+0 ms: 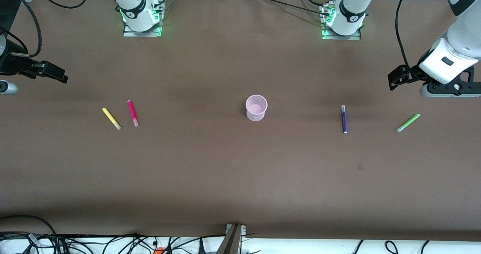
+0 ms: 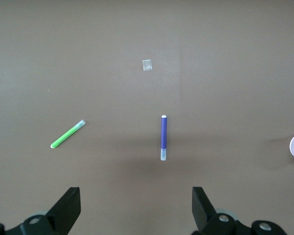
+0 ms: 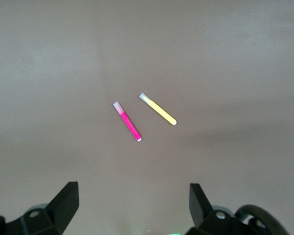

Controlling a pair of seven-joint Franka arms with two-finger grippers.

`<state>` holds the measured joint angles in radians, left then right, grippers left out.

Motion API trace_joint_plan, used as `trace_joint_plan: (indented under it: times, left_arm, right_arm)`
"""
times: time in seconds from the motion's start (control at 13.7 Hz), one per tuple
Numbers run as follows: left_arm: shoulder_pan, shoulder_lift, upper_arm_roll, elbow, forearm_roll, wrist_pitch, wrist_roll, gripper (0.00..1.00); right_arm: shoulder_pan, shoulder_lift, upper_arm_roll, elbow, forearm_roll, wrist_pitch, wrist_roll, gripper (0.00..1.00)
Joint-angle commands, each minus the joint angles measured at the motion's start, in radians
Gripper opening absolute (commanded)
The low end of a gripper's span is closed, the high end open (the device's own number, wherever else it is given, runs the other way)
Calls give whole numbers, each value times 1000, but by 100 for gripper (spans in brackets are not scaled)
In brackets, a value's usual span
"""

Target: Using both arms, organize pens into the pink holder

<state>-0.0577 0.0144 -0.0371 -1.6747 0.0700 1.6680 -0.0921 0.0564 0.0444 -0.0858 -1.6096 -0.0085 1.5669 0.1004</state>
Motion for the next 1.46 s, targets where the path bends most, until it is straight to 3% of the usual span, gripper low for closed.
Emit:
trace_joint_plan:
  times: [0.0, 1.39]
  left_arm:
    - [1, -4, 5, 10, -29, -17, 20, 100]
    - [1, -4, 5, 10, -36, -14, 22, 100]
  right_arm:
    - [-15, -4, 20, 11, -5, -18, 13, 99]
    - [-12, 12, 17, 46, -19, -61, 15, 99]
